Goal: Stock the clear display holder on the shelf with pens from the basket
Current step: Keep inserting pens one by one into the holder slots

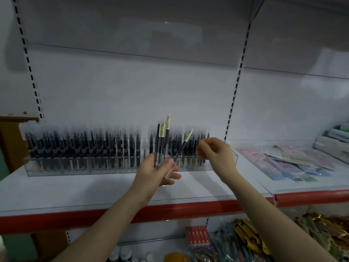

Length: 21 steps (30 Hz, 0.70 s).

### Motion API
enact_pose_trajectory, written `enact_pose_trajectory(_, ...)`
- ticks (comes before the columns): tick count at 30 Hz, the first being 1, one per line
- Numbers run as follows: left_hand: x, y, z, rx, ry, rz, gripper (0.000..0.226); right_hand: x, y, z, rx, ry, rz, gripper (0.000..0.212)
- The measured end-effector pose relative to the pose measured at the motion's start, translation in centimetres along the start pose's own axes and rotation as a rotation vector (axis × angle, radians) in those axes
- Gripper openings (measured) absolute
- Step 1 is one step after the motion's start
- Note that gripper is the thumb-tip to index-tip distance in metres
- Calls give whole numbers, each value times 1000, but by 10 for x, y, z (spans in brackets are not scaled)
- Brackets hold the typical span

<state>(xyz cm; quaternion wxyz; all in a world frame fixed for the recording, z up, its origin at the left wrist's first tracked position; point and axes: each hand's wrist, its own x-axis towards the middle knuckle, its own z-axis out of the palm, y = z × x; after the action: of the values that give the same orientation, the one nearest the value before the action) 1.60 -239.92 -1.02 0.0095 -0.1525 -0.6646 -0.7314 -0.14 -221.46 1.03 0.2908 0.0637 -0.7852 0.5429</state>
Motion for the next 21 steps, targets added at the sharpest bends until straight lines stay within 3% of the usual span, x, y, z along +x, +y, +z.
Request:
enact_pose_trajectory(2,-1,2,3,7,1,11,55,-8,-5,7,31,8,-44,6)
enact_pose_trajectory(7,-7,8,4,26,-22,36,33,-14,1,14,-310,2,-453,22)
enact_pose_trajectory(10,-10,12,5,20,-53,43,22,-14,7,17,-405,-41,-568,27)
enact_pose_trajectory(17,-7,13,5,-5,-6,32,20,-9,7,7,-448,3,-589,26)
enact_pose_trajectory(21,-4,11,1,20,27,29,6,2,3,-11,-316,86,-297,21)
